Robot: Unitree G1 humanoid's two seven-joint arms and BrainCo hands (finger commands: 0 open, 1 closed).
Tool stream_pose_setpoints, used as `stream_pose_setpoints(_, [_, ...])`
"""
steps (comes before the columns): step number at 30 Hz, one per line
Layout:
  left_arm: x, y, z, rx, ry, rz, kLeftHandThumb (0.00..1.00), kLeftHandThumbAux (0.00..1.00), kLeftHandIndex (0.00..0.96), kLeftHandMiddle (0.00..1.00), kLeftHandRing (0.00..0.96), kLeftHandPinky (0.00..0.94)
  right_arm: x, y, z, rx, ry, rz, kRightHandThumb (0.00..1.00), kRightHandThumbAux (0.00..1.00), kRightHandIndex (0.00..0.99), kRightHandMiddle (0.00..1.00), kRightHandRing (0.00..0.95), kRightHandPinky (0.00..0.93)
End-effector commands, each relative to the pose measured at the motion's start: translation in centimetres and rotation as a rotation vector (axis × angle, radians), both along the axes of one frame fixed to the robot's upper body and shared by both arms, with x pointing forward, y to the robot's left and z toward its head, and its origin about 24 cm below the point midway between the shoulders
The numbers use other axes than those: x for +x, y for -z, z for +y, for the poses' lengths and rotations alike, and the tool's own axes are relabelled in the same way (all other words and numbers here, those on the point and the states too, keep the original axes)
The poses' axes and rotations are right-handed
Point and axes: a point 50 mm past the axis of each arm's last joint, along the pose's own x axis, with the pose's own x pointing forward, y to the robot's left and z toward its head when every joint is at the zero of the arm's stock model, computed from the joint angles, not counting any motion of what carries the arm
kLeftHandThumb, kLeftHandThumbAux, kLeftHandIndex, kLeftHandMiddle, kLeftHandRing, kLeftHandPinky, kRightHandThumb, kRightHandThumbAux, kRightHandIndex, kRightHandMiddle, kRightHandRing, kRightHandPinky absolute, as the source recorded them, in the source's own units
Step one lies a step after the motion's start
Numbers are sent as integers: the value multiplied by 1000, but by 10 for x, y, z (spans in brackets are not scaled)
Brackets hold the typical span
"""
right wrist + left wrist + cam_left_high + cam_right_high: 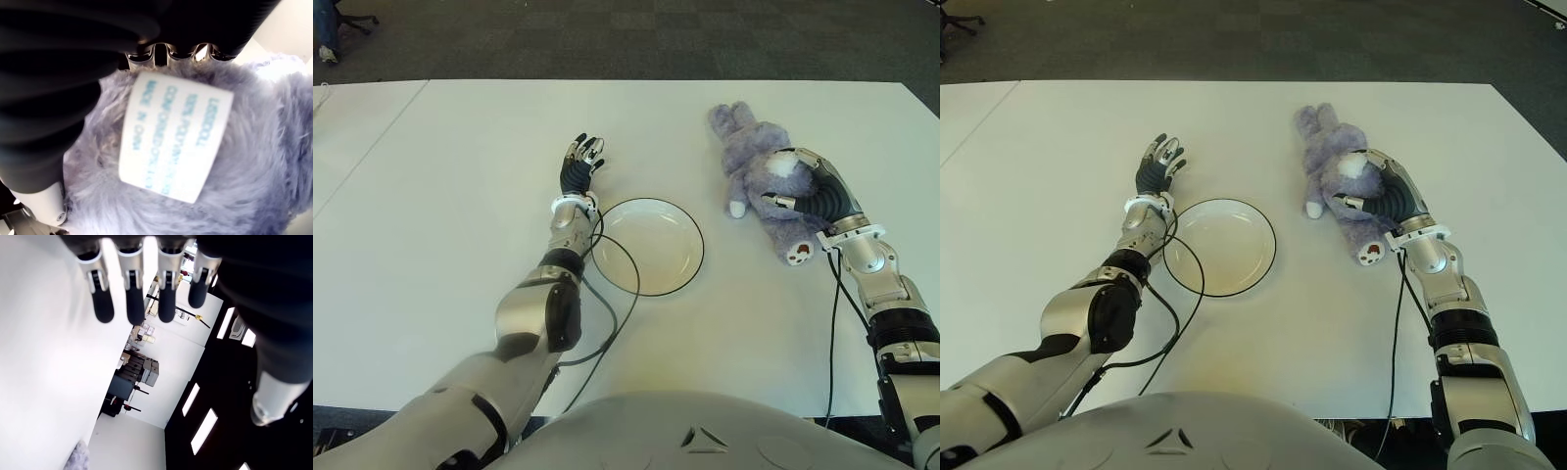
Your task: Put the doll into the plate.
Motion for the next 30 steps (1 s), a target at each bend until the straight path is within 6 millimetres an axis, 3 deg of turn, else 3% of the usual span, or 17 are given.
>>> stream_pose_setpoints(1, [-62,75,-8,-57,17,367,0,655,152,192,199,224,0,6,11,12,-39,24,174,707,430,745,777,809])
stream_pose_setpoints(2, [-62,75,-8,-56,17,367,0,654,152,192,199,223,0,6,12,23,-42,21,423,718,427,748,780,809])
stream_pose_setpoints(4, [-62,75,-8,-56,15,368,0,653,152,190,196,217,0,5,14,38,-46,19,642,727,423,751,783,809])
stream_pose_setpoints(16, [-62,76,-7,-69,13,370,0,650,147,195,205,231,3,2,38,95,-85,-32,680,723,436,842,848,871])
stream_pose_setpoints(30, [-63,76,-6,-50,13,369,0,657,154,195,203,229,3,-1,62,135,-134,-83,682,723,437,868,874,883])
